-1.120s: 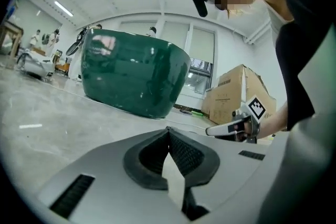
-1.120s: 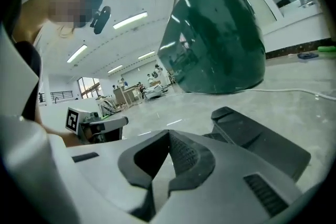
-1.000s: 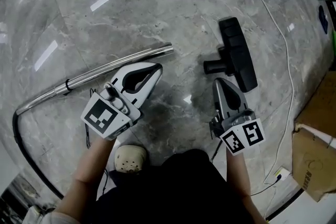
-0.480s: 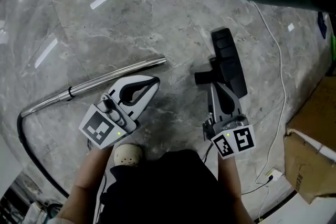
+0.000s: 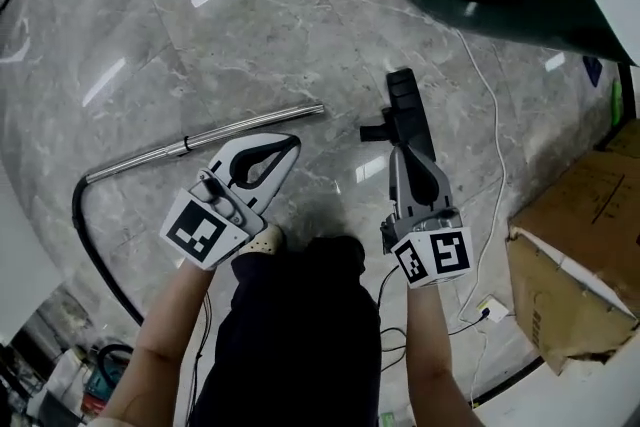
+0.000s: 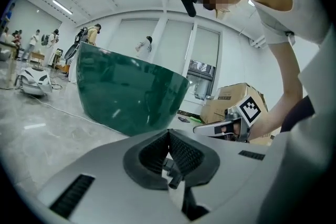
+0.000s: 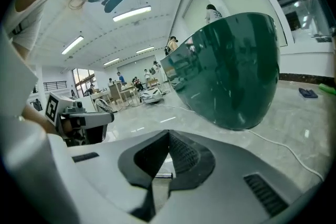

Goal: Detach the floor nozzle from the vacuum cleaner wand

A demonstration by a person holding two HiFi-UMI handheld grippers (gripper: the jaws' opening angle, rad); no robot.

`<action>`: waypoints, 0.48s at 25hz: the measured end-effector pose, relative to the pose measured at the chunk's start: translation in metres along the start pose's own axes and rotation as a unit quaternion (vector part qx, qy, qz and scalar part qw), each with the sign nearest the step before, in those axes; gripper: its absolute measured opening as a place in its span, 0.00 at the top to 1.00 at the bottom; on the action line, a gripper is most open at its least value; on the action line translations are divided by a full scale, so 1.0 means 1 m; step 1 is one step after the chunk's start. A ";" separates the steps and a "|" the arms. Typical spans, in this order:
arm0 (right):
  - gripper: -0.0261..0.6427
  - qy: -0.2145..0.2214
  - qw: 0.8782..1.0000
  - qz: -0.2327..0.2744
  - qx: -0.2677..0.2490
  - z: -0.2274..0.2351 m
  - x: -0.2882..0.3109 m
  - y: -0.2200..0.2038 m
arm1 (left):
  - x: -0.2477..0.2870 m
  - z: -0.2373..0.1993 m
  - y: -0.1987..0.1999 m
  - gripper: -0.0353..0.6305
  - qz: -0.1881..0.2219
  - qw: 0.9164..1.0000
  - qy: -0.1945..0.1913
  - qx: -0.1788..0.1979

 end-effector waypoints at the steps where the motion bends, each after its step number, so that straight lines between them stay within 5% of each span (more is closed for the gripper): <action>1: 0.94 0.001 1.000 -0.001 0.002 -0.006 -0.005 0.011 | -0.005 0.007 0.014 0.93 0.000 1.000 -0.001 -0.001; 6: 0.94 0.006 1.000 -0.012 0.023 -0.034 -0.031 0.063 | -0.027 0.035 0.069 0.93 -0.014 1.000 -0.003 -0.010; 12: 0.94 0.054 0.991 -0.048 0.112 -0.067 -0.068 0.102 | -0.052 0.068 0.122 0.93 -0.040 0.999 -0.008 -0.030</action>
Point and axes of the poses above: the fingertips, and each gripper's own axes: x forward along the fingers, z to its right, y out of its top, the point moved 8 cm from there along -x, backward along the fingers, and after that the axes turned 2 degrees about -y, right-handed, at the moved point
